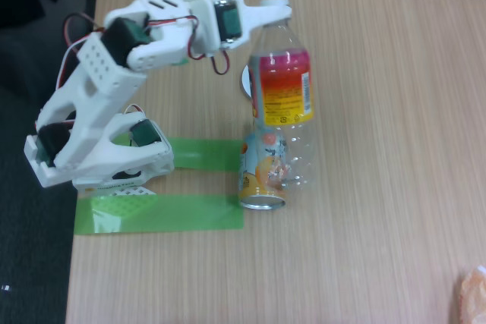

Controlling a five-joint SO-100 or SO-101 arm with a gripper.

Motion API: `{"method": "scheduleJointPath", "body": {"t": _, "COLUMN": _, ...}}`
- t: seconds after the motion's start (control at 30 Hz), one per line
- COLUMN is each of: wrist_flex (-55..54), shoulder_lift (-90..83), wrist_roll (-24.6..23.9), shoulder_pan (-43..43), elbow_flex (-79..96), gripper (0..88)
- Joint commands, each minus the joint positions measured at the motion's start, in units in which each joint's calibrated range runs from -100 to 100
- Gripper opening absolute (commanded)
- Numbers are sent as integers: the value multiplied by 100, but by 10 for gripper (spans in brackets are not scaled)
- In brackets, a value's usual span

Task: Pick up the plastic bottle and stand it up on the white place

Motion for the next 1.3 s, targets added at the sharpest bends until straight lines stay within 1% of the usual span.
{"method": "scheduleJointPath", "body": {"t": 0.0, "wrist_flex": -132, "shoulder_lift": -329, "wrist_roll": -182, "shoulder_pan": -185, "elbow_flex": -104, "gripper": 138}}
{"method": "scheduleJointPath", "body": {"t": 0.17, "wrist_flex": -398, "shoulder_lift": -707, "wrist_roll": -423, "shoulder_pan": -600, "elbow_flex": -104, "gripper": 137}}
{"method": "scheduleJointPath", "body": {"t": 0.3, "wrist_flex": -587, "shoulder_lift": -791, "wrist_roll": -434, "shoulder_pan": -1119, "elbow_flex": -104, "gripper": 137}}
{"method": "scheduleJointPath", "body": {"t": 0.53, "wrist_flex": -596, "shoulder_lift": -774, "wrist_roll": -449, "shoulder_pan": -1941, "elbow_flex": -59, "gripper": 137}}
{"method": "scheduleJointPath", "body": {"t": 0.63, "wrist_flex": -639, "shoulder_lift": -774, "wrist_roll": -649, "shoulder_pan": -2245, "elbow_flex": -95, "gripper": 136}}
{"method": "scheduleJointPath", "body": {"t": 0.73, "wrist_flex": -991, "shoulder_lift": -782, "wrist_roll": -874, "shoulder_pan": -2482, "elbow_flex": -95, "gripper": 136}}
{"method": "scheduleJointPath", "body": {"t": 0.97, "wrist_flex": -2287, "shoulder_lift": -774, "wrist_roll": -1646, "shoulder_pan": -2630, "elbow_flex": -32, "gripper": 136}}
{"method": "scheduleJointPath", "body": {"t": 1.03, "wrist_flex": -2493, "shoulder_lift": -765, "wrist_roll": -1803, "shoulder_pan": -2600, "elbow_flex": -23, "gripper": 136}}
{"method": "scheduleJointPath", "body": {"t": 1.1, "wrist_flex": -2553, "shoulder_lift": -715, "wrist_roll": -1882, "shoulder_pan": -2570, "elbow_flex": -14, "gripper": 136}}
{"method": "scheduleJointPath", "body": {"t": 1.27, "wrist_flex": -2553, "shoulder_lift": -261, "wrist_roll": -1851, "shoulder_pan": -2452, "elbow_flex": -14, "gripper": 136}}
